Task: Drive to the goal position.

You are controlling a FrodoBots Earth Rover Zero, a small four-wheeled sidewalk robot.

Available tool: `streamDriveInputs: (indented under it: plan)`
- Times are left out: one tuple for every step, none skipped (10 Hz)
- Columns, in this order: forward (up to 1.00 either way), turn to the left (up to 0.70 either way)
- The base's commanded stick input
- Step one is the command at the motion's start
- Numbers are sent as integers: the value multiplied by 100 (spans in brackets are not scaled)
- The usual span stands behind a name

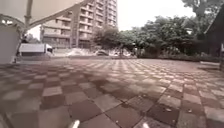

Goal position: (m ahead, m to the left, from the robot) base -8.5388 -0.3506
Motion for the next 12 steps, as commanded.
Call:
streamDriveInputs:
  plan:
    - [0, -45]
    - [0, -45]
    - [0, -45]
    - [0, -45]
    - [0, -45]
    - [0, -45]
    - [0, -45]
    - [0, -45]
    - [70, -27]
    - [70, -27]
    - [70, -27]
    - [70, -27]
